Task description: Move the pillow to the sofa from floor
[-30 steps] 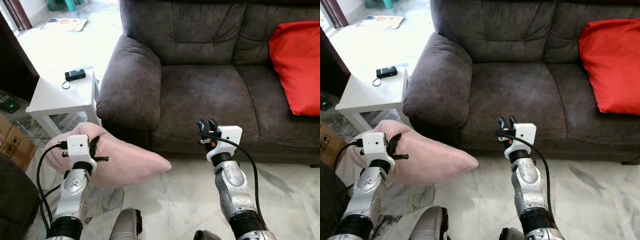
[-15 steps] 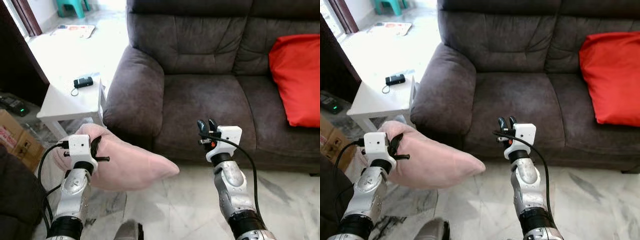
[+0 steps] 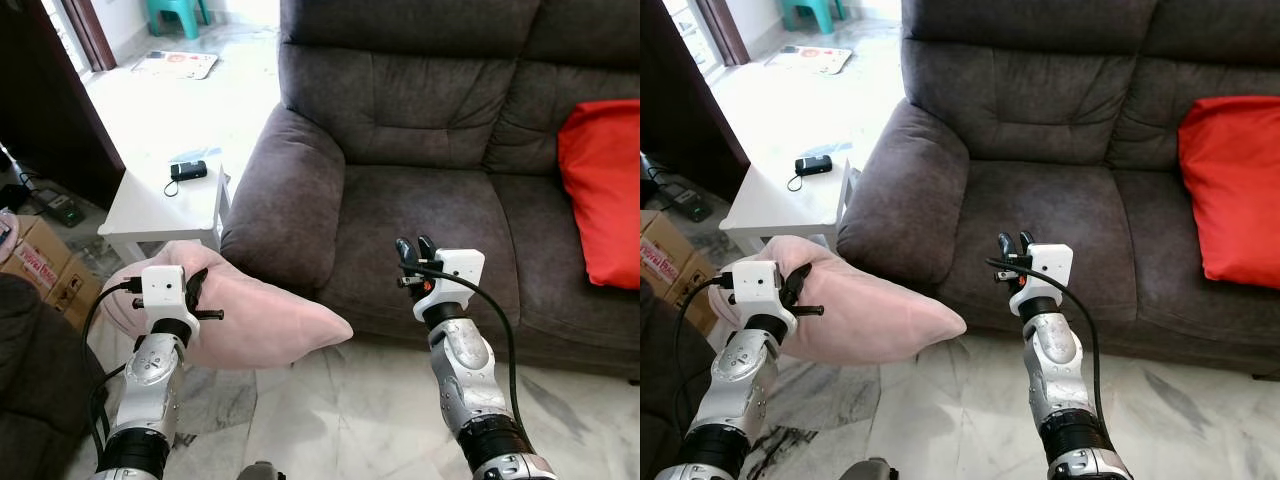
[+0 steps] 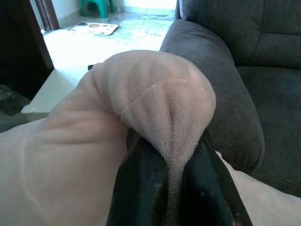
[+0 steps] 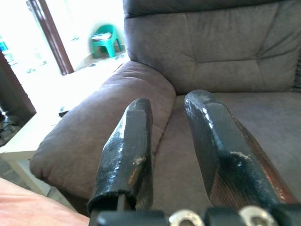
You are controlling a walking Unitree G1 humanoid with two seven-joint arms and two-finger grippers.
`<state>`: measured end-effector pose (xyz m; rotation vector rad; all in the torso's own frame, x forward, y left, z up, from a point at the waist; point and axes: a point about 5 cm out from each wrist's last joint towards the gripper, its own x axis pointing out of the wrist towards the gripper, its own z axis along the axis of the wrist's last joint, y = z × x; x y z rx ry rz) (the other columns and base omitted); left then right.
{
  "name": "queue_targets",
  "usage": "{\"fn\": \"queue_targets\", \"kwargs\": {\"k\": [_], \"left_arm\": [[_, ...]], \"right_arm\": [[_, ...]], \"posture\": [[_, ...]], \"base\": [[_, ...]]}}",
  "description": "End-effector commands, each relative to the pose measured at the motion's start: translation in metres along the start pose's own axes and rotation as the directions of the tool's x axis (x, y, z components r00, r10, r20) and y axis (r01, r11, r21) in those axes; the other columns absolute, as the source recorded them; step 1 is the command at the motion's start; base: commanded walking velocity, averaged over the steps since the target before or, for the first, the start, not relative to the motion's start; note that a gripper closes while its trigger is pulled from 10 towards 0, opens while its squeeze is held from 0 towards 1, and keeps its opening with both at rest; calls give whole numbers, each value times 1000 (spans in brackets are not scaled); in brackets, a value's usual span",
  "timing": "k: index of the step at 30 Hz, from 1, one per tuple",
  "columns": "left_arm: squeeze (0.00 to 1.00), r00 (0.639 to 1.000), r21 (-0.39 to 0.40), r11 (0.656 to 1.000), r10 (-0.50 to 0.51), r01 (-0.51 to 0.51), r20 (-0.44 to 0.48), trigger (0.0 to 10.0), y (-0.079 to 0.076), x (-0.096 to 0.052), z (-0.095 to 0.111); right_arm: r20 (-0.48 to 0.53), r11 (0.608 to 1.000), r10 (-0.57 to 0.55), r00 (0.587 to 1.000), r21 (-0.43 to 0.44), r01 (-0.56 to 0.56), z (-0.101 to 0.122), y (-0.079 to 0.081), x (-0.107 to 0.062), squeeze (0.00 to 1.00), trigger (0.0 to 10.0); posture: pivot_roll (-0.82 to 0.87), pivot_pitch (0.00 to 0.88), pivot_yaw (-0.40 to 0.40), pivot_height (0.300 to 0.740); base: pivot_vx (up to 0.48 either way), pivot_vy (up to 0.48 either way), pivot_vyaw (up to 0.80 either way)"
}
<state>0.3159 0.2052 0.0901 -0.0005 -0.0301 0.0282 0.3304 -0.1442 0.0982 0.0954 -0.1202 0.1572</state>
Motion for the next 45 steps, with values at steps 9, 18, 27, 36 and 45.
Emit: {"fn": "queue_targets", "kwargs": {"k": [9, 18, 27, 36, 45], "left_arm": [[0, 992, -23, 996, -79, 82, 101, 10000, -13, 7, 25], [0, 990, -42, 994, -98, 102, 99, 10000, -21, 8, 25], [0, 977, -69, 980, -181, 189, 113, 10000, -41, 12, 32], [0, 968, -71, 970, -226, 235, 111, 10000, -48, 15, 36], [0, 962, -81, 962, -252, 261, 102, 10000, -54, 16, 36]], "right_arm": [[-221, 962, 149, 964, -195, -193, -20, -17, -9, 0, 10000], [-418, 871, 284, 863, -264, -414, -41, -34, -35, 0, 10000], [-531, 828, 356, 769, -203, -523, -65, -30, -57, 1000, 10000], [-535, 826, 352, 768, -208, -524, -68, -31, -59, 1000, 10000], [-589, 787, 392, 707, -184, -589, -75, -30, -68, 1000, 10000]], "posture": [[146, 19, -20, 740], [121, 10, -35, 740], [111, 0, -39, 740], [111, 8, -39, 740], [103, 12, -44, 740]], "base": [[0, 0, 0], [0, 0, 0], [0, 0, 0], [0, 0, 0], [0, 0, 0]]}}
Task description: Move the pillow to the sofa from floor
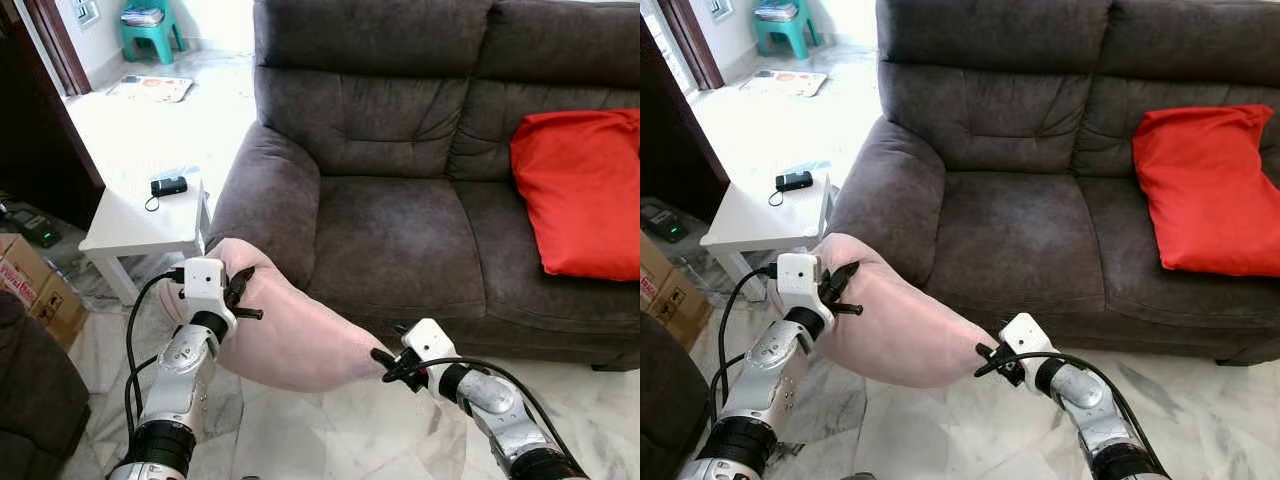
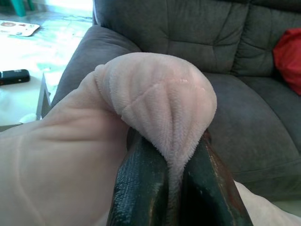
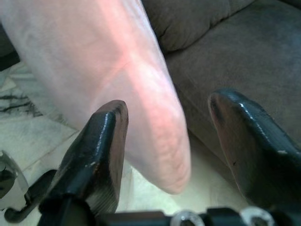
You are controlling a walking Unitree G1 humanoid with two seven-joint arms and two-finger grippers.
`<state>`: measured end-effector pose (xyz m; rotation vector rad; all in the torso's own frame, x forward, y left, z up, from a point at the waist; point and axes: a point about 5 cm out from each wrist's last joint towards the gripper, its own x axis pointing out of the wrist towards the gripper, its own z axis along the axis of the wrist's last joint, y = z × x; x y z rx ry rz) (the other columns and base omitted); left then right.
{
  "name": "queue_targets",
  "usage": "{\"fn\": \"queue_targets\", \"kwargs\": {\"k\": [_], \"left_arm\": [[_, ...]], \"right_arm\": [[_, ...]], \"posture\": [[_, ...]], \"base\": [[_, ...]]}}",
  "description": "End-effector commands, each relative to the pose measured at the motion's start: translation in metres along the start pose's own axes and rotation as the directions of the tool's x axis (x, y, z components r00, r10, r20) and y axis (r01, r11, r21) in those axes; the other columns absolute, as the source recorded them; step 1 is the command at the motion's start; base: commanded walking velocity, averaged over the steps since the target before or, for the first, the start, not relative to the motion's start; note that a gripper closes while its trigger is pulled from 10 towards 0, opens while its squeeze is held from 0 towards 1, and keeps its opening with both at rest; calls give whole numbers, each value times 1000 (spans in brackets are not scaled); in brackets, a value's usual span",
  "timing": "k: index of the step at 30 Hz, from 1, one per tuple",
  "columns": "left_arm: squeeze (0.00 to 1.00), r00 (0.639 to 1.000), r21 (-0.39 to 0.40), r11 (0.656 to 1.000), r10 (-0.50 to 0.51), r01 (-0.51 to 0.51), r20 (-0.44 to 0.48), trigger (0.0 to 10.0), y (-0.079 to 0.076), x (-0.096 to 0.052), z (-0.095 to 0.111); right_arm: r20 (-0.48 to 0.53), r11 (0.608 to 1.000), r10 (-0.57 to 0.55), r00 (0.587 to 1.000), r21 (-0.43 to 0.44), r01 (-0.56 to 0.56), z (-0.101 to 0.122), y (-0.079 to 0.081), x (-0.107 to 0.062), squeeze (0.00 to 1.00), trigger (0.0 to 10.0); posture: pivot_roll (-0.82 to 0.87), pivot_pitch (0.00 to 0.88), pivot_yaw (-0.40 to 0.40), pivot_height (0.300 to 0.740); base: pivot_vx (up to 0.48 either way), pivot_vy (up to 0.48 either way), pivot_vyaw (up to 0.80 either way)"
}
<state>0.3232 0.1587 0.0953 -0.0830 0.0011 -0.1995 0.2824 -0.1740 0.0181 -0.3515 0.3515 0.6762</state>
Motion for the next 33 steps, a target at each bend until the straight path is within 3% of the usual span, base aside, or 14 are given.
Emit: {"fn": "queue_targets", "kwargs": {"k": [1, 5, 16, 17, 18, 19, 33], "left_arm": [[0, 992, 5, 999, -42, 42, 121, 10000, -8, 11, 30], [0, 991, 1, 998, -57, 57, 118, 10000, -11, 12, 30], [0, 989, -8, 996, -93, 94, 112, 10000, -14, 12, 31], [0, 989, -10, 995, -101, 103, 110, 10000, -15, 12, 31], [0, 988, -11, 994, -107, 109, 109, 10000, -16, 12, 31], [0, 987, -13, 993, -116, 118, 108, 10000, -17, 11, 31], [0, 980, -16, 983, -179, 181, 85, 10000, -21, 9, 30]], "right_arm": [[-38, 999, 54, 998, -2, -54, -8, 5, -3, 1000, 10000], [-47, 994, 105, 993, -11, -105, -12, 12, -4, 1000, 10000], [-123, 991, 104, 987, -72, -113, -22, 15, -5, 1000, 10000], [-141, 989, 101, 985, -93, -115, -24, 16, -5, 906, 10000], [-148, 987, 103, 984, -104, -119, -25, 16, -6, 502, 10000], [-160, 987, 99, 982, -109, -117, -27, 17, -6, 0, 10000], [-221, 981, 13, 975, -187, -56, -33, 11, -6, 0, 10000]], "posture": [[103, 12, -44, 740], [102, 16, -42, 740], [102, 32, -43, 740], [103, 34, -42, 740], [103, 34, -42, 740], [104, 34, -42, 740], [107, 37, -49, 740]], "base": [[0, 0, 0], [0, 0, 0], [0, 0, 0], [0, 0, 0], [0, 0, 0], [0, 0, 0], [0, 0, 0]]}}
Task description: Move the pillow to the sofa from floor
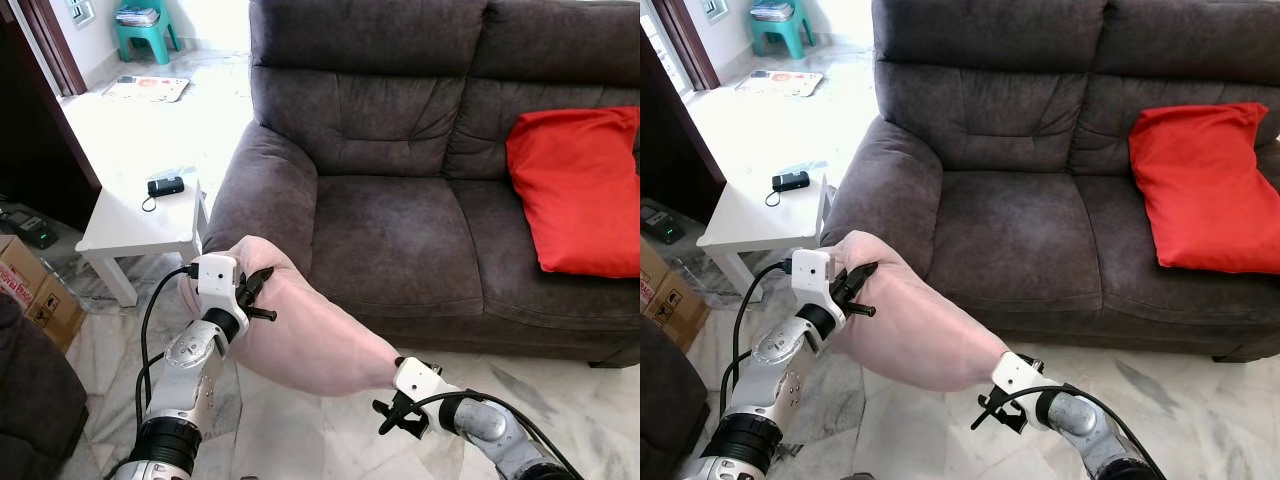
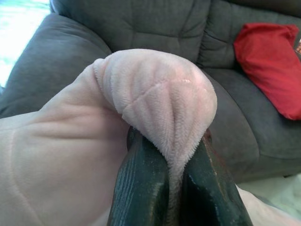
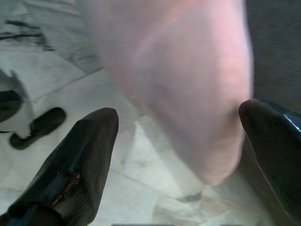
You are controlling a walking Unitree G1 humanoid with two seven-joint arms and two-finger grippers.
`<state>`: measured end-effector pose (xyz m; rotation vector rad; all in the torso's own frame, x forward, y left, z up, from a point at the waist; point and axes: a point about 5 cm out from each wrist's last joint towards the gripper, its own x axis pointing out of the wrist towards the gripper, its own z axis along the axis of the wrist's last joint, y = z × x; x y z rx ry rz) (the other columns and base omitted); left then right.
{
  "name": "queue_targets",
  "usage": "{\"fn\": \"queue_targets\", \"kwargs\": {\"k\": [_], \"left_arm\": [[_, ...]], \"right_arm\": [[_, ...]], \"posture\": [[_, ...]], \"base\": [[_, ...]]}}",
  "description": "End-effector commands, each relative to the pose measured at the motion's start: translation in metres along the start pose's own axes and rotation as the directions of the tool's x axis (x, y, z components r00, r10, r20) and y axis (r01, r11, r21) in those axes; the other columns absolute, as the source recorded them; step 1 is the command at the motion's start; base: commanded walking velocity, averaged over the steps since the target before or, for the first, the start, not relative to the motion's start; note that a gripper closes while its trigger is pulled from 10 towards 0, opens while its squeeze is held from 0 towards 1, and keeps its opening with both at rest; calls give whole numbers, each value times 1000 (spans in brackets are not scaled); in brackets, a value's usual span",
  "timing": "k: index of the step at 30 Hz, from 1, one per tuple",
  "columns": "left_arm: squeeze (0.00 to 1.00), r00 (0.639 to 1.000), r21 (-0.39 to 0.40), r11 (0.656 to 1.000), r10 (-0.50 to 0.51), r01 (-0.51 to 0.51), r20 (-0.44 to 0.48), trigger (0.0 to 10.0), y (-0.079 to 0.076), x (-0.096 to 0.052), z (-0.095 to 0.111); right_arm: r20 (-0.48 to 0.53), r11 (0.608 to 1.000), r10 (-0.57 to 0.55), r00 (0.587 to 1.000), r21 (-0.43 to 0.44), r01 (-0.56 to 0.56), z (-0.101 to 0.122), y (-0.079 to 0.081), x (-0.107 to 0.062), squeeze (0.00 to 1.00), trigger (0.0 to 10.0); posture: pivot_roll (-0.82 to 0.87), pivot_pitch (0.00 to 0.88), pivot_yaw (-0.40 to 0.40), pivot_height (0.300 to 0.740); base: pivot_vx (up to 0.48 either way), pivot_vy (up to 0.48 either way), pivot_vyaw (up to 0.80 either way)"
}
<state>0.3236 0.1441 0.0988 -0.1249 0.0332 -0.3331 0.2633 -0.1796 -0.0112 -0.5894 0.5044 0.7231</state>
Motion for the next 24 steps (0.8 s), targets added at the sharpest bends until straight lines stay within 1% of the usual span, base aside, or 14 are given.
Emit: {"fn": "queue_targets", "kwargs": {"k": [1, 3, 6, 8, 10, 18, 21, 24], "left_arm": [[0, 992, 34, 998, -60, 56, 111, 10000, -8, 6, 27], [0, 992, 38, 997, -73, 69, 106, 10000, -9, 6, 26], [0, 991, 31, 995, -95, 92, 98, 10000, -12, 5, 25], [0, 991, 31, 995, -97, 95, 97, 10000, -12, 5, 25], [0, 990, 32, 995, -100, 98, 94, 10000, -12, 5, 25], [0, 990, 31, 994, -110, 107, 93, 10000, -13, 5, 26], [0, 990, 29, 994, -111, 108, 91, 10000, -13, 5, 26], [0, 990, 28, 994, -110, 108, 90, 10000, -13, 5, 26]], "right_arm": [[-12, 1000, -22, 1000, -14, 22, -2, -3, -2, 0, 10000], [-12, 999, -35, 999, -13, 35, -2, -4, -2, 0, 10000], [-14, 996, -90, 996, -11, 90, -1, -10, -2, 0, 10000], [-11, 995, -96, 995, -9, 96, -1, -10, -2, 0, 10000], [-15, 996, -87, 996, -11, 87, 0, -10, -1, 0, 10000], [-72, 1000, -26, 997, -16, 25, -9, -1, 0, 0, 10000], [-107, 1000, 16, 994, -12, -17, -17, 7, -2, 0, 10000], [-122, 999, 25, 992, -22, -28, -19, 9, -2, 0, 10000]], "posture": [[107, 37, -49, 740], [109, 37, -49, 740], [110, 35, -51, 740], [111, 34, -52, 740], [111, 31, -52, 740], [115, 28, -56, 740], [114, 28, -58, 740], [114, 28, -58, 740]], "base": [[0, 0, 0], [0, 0, 0], [0, 0, 0], [0, 0, 0], [0, 0, 0], [0, 0, 0], [0, 0, 0], [0, 0, 0]]}}
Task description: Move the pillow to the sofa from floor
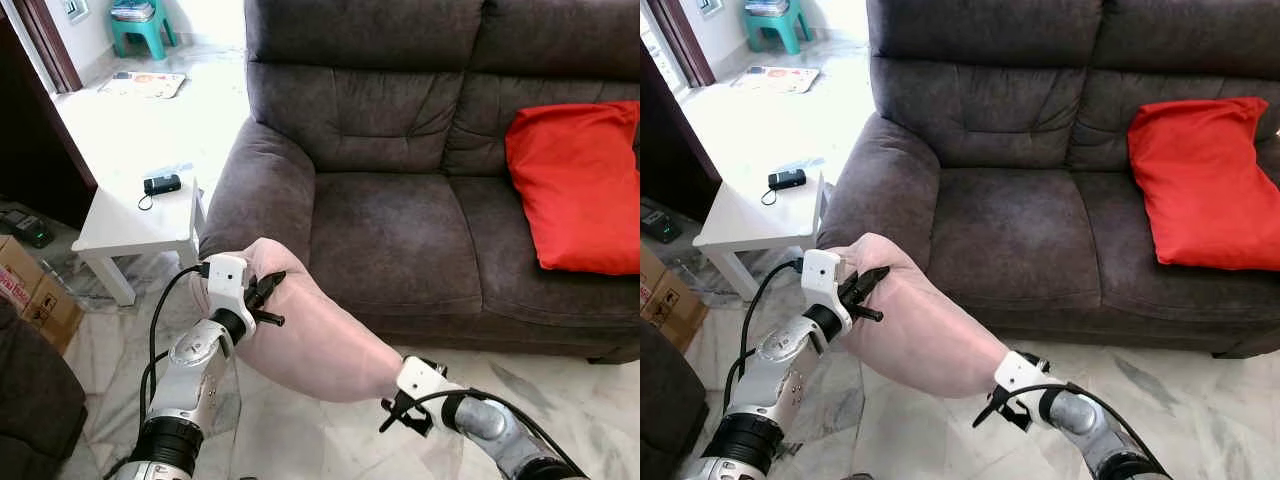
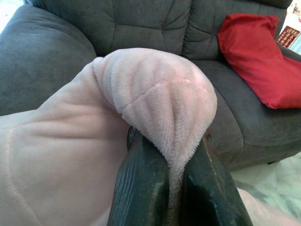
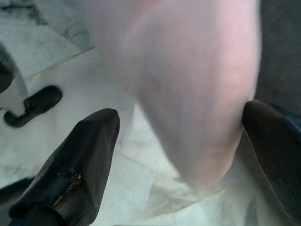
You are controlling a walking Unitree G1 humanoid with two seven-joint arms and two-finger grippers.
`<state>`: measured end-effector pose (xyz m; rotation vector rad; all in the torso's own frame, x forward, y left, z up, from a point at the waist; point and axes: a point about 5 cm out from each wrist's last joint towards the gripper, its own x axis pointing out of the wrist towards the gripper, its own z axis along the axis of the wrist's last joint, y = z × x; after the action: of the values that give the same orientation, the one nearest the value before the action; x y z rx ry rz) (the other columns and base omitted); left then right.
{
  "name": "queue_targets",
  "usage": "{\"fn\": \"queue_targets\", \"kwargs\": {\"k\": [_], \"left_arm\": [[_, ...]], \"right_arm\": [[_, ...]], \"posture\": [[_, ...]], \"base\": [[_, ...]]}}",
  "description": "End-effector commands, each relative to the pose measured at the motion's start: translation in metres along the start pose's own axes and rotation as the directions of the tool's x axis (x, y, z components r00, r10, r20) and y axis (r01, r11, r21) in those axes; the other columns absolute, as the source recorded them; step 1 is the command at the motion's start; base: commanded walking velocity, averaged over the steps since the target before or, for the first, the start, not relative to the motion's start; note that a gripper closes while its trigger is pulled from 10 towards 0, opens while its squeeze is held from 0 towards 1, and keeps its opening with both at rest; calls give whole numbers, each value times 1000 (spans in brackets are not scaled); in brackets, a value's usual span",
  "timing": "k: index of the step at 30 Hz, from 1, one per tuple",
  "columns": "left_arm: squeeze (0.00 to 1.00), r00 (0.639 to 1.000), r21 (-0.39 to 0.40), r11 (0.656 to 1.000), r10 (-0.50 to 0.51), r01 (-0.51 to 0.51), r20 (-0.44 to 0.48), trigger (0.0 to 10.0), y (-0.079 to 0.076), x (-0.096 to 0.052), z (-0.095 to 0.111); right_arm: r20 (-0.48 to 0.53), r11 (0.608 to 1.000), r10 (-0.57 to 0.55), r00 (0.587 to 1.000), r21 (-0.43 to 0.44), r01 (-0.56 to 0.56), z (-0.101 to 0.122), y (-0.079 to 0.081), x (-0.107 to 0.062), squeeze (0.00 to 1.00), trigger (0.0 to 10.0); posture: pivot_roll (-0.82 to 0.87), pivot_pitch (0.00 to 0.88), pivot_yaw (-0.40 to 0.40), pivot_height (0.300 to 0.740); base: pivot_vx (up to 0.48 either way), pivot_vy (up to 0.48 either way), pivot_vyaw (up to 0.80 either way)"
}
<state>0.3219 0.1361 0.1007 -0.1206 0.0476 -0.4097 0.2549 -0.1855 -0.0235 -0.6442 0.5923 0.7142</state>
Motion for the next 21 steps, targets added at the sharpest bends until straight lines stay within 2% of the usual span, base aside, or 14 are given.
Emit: {"fn": "queue_targets", "kwargs": {"k": [1, 21], "left_arm": [[0, 993, 26, 999, -38, 35, 109, 10000, -4, 3, 25], [0, 987, 12, 993, -114, 114, 111, 10000, -12, 2, 30]], "right_arm": [[-31, 1000, 7, 1000, 6, -7, -6, 3, -1, 0, 10000], [-78, 999, -17, 997, 48, 21, -14, 8, 0, 0, 10000]], "posture": [[114, 31, -58, 740], [130, 33, -61, 740]], "base": [[0, 0, 0], [0, 0, 0]]}}
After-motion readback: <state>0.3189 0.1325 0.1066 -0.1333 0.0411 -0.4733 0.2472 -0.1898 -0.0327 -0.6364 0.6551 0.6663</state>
